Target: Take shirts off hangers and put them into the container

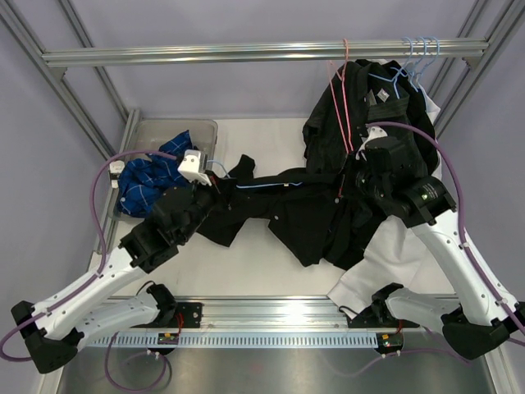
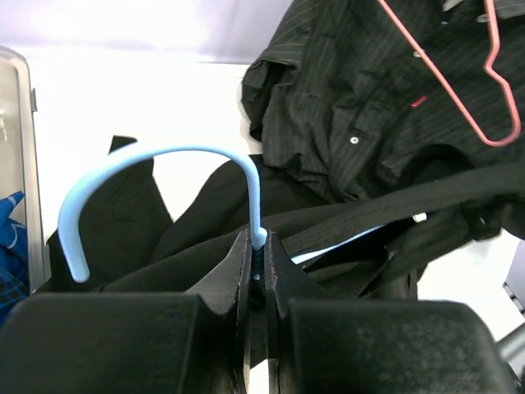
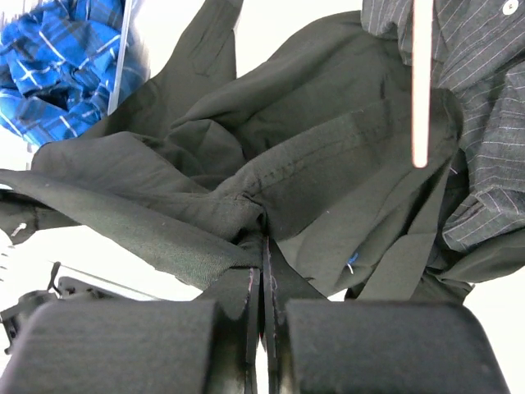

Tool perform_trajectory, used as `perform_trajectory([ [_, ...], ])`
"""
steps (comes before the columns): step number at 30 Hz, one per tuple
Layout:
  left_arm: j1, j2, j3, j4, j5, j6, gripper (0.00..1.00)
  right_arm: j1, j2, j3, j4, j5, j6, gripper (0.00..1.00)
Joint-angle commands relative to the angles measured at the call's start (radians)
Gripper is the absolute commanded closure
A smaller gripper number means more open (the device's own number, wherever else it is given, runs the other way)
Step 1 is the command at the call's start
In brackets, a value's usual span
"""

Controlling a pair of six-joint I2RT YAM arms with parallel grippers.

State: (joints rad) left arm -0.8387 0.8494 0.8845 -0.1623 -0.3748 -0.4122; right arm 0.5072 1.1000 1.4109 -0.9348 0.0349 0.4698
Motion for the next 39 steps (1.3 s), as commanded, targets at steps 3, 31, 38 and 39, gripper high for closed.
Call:
perform_trajectory([
  [3, 0.072, -0.084, -0.032, -0.06, -0.141, 0.122, 1.0, -0.116, -0.014, 0.045, -0.114, 0.115, -0.115, 1.0],
  [31, 0.07, 0.223, 0.321, -0.187, -0.064, 0.036, 1.0, -0.19, -0.017, 0.034, 0.042, -0.38, -0.376, 0.53],
  [38, 0.044, 0.237, 0.317, -0.181, -0.042, 0.07, 1.0, -0.063, 0.085, 0.118, 0.054, -0.224, -0.389, 0.42],
  [39, 0.041, 0.231, 0.314, -0.181, -0.035, 0.073, 1.0, -0.046, 0.099, 0.123, 0.062, -0.196, -0.384, 0.42],
])
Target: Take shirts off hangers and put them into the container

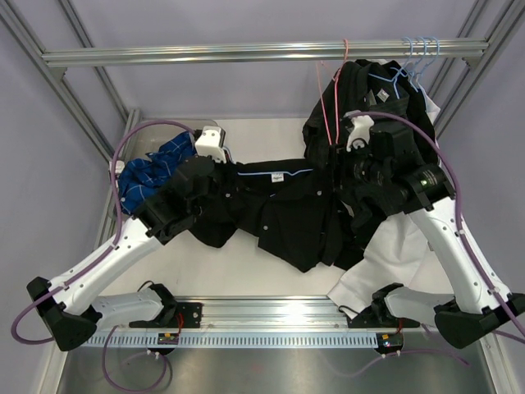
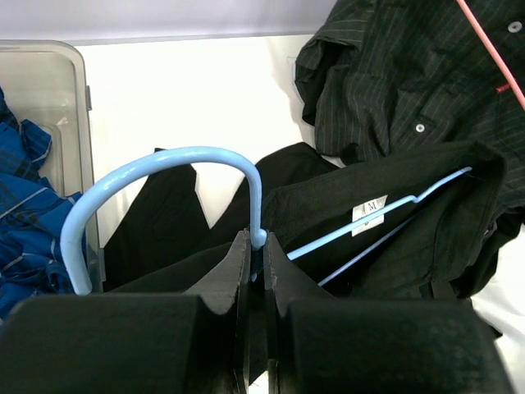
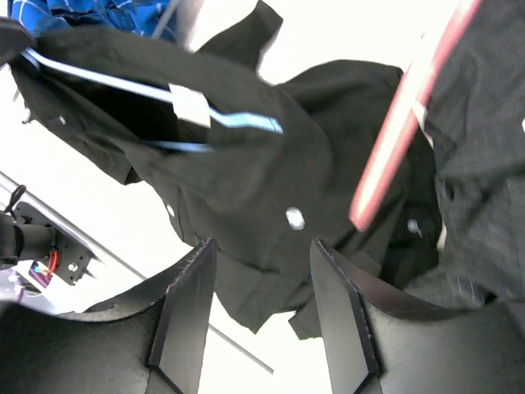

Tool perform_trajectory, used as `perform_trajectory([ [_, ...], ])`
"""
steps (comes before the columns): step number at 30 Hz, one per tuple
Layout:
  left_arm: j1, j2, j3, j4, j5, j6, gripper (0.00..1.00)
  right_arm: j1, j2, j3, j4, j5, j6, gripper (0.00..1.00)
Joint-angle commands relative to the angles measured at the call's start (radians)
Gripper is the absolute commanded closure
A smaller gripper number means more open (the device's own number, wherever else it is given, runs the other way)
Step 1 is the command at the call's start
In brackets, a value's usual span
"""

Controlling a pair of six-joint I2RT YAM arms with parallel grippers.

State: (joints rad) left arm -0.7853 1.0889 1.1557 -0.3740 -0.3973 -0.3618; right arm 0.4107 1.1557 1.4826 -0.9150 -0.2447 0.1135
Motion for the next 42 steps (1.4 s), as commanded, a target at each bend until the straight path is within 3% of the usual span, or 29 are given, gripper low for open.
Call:
perform_trajectory([
  [1, -0.014, -0.011, 0.036, 0.029, -0.008, 0.026, 1.0, 0.065, 0.055, 0.054, 0.062, 0.12, -0.023, 0.41],
  [12, -0.037, -0.066, 0.006, 0.024, 0.014, 0.044, 1.0, 0.112, 0.194, 0.1, 0.102, 0.216, -0.011, 0.42],
  [18, -0.04, -0.083, -0.002, 0.033, 0.025, 0.052, 1.0, 0.112, 0.205, 0.077, 0.12, 0.24, -0.011, 0.49],
  [22, -0.042, -0.093, -0.014, 0.035, 0.031, 0.055, 1.0, 0.112, 0.208, 0.074, 0.123, 0.27, -0.015, 0.67],
  [23, -0.042, -0.098, -0.017, 0.034, 0.037, 0.06, 1.0, 0.112, 0.208, 0.071, 0.122, 0.28, -0.018, 0.77],
  [28, -0.042, -0.158, -0.054, 0.055, 0.086, 0.066, 1.0, 0.106, 0.213, 0.071, 0.096, 0.315, -0.041, 0.99],
  [36, -0.04, -0.239, -0.091, 0.033, 0.021, 0.058, 1.0, 0.019, 0.136, -0.024, 0.09, 0.259, -0.043, 1.0],
  [42, -0.04, -0.277, -0.134, 0.107, 0.106, 0.06, 1.0, -0.012, 0.107, -0.103, 0.081, 0.187, -0.032, 1.0],
])
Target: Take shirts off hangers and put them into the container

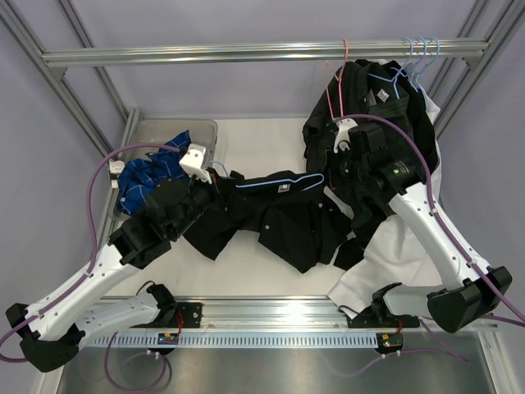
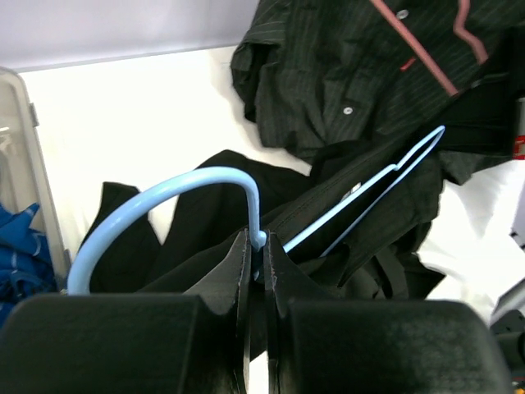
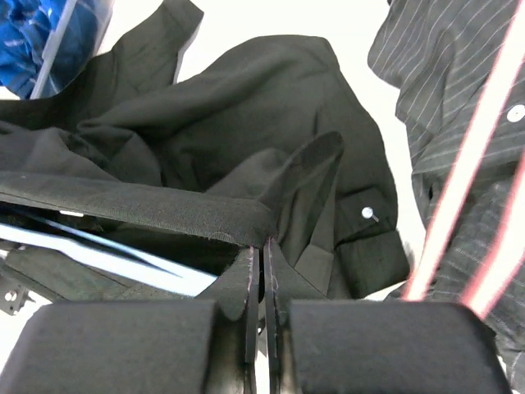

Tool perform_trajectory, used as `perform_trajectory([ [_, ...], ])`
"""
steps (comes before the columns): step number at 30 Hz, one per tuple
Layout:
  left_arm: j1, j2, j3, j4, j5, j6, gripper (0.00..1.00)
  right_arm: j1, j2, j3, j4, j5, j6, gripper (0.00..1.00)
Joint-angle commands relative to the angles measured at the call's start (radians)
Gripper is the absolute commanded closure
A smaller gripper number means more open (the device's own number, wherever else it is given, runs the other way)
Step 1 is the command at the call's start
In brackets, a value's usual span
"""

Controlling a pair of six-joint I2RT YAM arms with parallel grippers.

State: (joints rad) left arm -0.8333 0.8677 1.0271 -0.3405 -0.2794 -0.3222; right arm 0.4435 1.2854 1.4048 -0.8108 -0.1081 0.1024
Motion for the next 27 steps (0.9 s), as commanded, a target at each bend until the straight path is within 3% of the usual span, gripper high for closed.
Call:
perform_trajectory([
  [1, 0.008, -0.062, -0.012, 0.083, -0.012, 0.012, 1.0, -0.045, -0.031, -0.039, -0.025, 0.045, -0.02, 1.0],
  [6, 0.008, -0.075, -0.025, 0.162, 0.0, -0.034, 1.0, -0.045, -0.083, -0.125, -0.016, -0.013, 0.028, 0.98],
  [10, 0.008, -0.036, -0.051, 0.279, 0.078, -0.135, 1.0, -0.043, -0.173, -0.217, -0.007, -0.033, 0.075, 0.9],
  [15, 0.008, 0.059, -0.032, 0.383, 0.152, -0.172, 1.0, -0.046, -0.262, -0.195, -0.117, 0.053, 0.092, 0.6],
  [16, 0.008, 0.073, -0.029, 0.388, 0.152, -0.173, 1.0, -0.046, -0.29, -0.166, -0.145, 0.073, 0.091, 0.49],
  [19, 0.008, 0.114, -0.018, 0.417, 0.137, -0.163, 1.0, -0.046, -0.339, -0.1, -0.243, 0.166, 0.098, 0.27],
  [25, 0.01, 0.203, 0.007, 0.449, 0.175, -0.161, 1.0, -0.046, -0.405, 0.049, -0.353, 0.229, 0.095, 0.16],
  [27, 0.01, 0.228, 0.011, 0.449, 0.193, -0.16, 1.0, -0.046, -0.414, 0.101, -0.36, 0.153, 0.051, 0.15],
])
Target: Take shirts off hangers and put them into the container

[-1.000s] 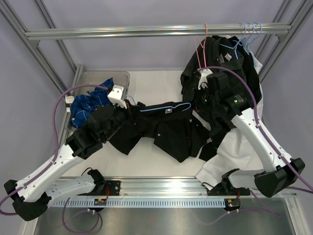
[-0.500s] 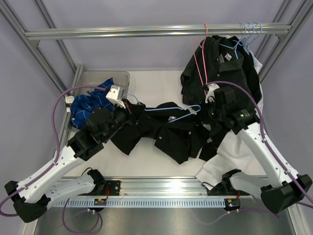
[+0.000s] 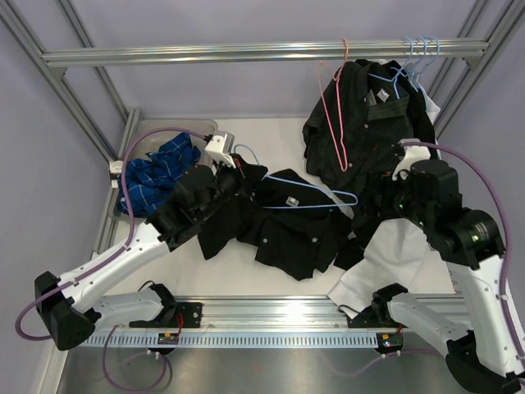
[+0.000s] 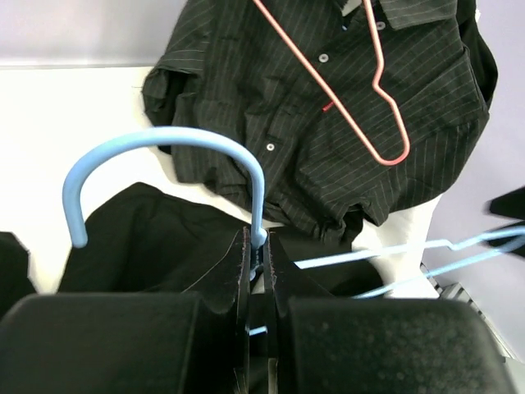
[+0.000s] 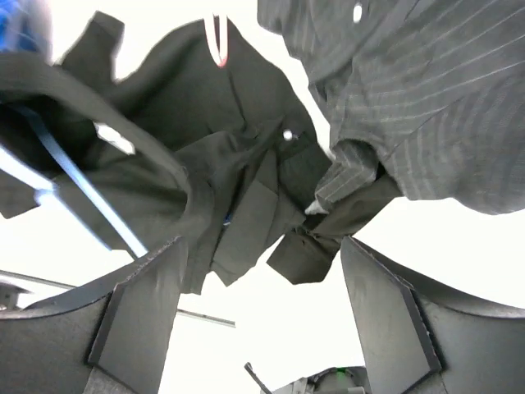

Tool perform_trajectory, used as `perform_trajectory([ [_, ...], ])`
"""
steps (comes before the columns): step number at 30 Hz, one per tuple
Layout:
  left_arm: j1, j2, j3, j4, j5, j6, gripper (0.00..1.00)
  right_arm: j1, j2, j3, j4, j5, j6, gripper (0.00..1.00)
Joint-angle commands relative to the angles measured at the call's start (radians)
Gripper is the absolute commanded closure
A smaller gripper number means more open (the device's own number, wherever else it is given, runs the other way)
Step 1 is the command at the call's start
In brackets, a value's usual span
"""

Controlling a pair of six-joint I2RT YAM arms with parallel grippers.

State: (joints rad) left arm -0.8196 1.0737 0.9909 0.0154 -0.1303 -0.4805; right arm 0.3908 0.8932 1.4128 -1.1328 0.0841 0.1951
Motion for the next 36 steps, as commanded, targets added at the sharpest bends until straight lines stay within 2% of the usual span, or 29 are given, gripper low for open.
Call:
perform_trajectory([
  [1, -0.004, 0.025, 0.049, 0.095, 0.057, 0.003, 1.0, 0.006, -0.022, 0.103, -0.035, -0.062, -0.052, 0.14],
  [11, -0.006, 0.063, 0.091, 0.041, 0.109, 0.056, 1.0, 0.01, 0.111, 0.141, 0.091, -0.533, -0.174, 0.13],
  [15, -0.006, 0.077, 0.112, 0.029, 0.161, 0.083, 1.0, 0.042, 0.206, 0.138, 0.114, -0.56, -0.226, 0.13],
  [18, -0.006, 0.081, 0.138, 0.011, 0.182, 0.1, 1.0, 0.083, 0.266, 0.14, 0.104, -0.552, -0.25, 0.18],
  [20, -0.006, 0.081, 0.147, 0.003, 0.181, 0.105, 1.0, 0.102, 0.283, 0.132, 0.111, -0.557, -0.256, 0.24],
  [21, -0.006, 0.078, 0.152, 0.001, 0.182, 0.108, 1.0, 0.102, 0.289, 0.115, 0.119, -0.558, -0.256, 0.32],
  [25, -0.006, 0.075, 0.15, -0.002, 0.182, 0.109, 1.0, 0.105, 0.289, 0.086, 0.13, -0.561, -0.266, 0.51],
  [26, -0.006, 0.075, 0.15, -0.003, 0.182, 0.109, 1.0, 0.103, 0.288, 0.081, 0.127, -0.56, -0.273, 0.61],
  [28, -0.006, 0.074, 0.147, -0.005, 0.182, 0.108, 1.0, 0.103, 0.285, 0.074, 0.12, -0.557, -0.284, 0.73],
  [29, -0.006, 0.074, 0.146, -0.006, 0.185, 0.106, 1.0, 0.103, 0.285, 0.072, 0.113, -0.554, -0.289, 0.84],
  [30, -0.006, 0.072, 0.146, -0.012, 0.184, 0.108, 1.0, 0.103, 0.285, 0.074, 0.108, -0.55, -0.292, 0.88],
  [31, -0.006, 0.072, 0.143, -0.012, 0.176, 0.109, 0.98, 0.105, 0.279, 0.074, 0.1, -0.547, -0.299, 0.92],
  [33, -0.006, 0.066, 0.141, -0.04, 0.164, 0.111, 0.86, 0.103, 0.268, 0.077, 0.09, -0.547, -0.306, 1.0],
  [34, -0.004, 0.06, 0.137, -0.049, 0.149, 0.109, 0.79, 0.103, 0.26, 0.077, 0.078, -0.544, -0.31, 1.0],
  [35, -0.004, 0.055, 0.138, -0.057, 0.143, 0.106, 0.59, 0.103, 0.256, 0.077, 0.068, -0.547, -0.315, 1.0],
  [36, -0.004, 0.052, 0.138, -0.069, 0.138, 0.102, 0.47, 0.103, 0.245, 0.078, 0.059, -0.549, -0.318, 1.0],
])
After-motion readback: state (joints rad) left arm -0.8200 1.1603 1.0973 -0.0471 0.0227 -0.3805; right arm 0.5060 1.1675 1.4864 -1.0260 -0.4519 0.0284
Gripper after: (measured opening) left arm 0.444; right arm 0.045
